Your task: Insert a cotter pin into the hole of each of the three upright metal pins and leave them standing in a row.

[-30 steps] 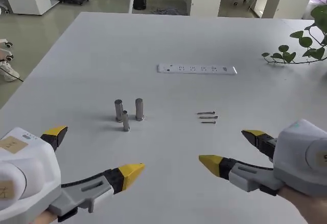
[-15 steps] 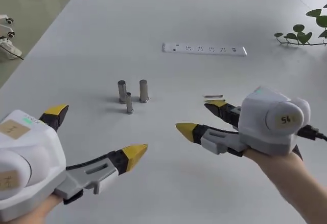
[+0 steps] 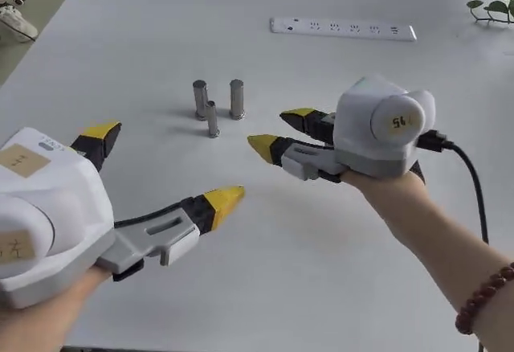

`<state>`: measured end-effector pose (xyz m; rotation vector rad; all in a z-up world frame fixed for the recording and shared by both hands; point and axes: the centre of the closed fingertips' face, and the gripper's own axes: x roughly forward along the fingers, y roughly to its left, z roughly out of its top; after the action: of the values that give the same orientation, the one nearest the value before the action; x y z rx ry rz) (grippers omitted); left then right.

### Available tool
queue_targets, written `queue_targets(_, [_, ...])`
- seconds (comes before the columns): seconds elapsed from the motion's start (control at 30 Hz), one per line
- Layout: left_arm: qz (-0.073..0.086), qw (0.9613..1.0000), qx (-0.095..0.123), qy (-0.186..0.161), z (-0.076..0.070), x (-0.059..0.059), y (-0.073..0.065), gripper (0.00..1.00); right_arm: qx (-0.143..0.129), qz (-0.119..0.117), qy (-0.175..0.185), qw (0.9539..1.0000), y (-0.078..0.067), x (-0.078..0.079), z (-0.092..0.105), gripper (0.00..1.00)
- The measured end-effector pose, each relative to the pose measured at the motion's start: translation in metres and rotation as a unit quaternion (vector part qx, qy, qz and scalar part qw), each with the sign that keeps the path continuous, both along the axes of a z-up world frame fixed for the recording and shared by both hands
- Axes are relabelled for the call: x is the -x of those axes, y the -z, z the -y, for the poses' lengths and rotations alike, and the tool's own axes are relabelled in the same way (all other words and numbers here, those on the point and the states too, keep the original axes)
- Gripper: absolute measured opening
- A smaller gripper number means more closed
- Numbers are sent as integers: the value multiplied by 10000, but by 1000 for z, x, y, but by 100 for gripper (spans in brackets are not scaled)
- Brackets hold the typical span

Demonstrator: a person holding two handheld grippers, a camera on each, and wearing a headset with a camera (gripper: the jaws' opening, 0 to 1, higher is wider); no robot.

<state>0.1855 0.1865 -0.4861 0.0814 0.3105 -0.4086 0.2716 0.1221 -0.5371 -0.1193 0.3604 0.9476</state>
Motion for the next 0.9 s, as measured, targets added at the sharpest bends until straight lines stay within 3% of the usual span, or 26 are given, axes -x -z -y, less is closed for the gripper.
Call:
queue_targets(0.13, [-70,10000,-9,12,0,-1,4,93,-64,27,-112,9999,6,-8,-17,29])
queue_targets(0.47, [-34,10000,-51,17,-2,-8,5,92,-198,60,-317,9993,24,-26,-45,20])
queue_targets(0.9, [-180,9998,-34,110,6,-8,12,91,-403,-143,-413,9982,34,-35,-61,16])
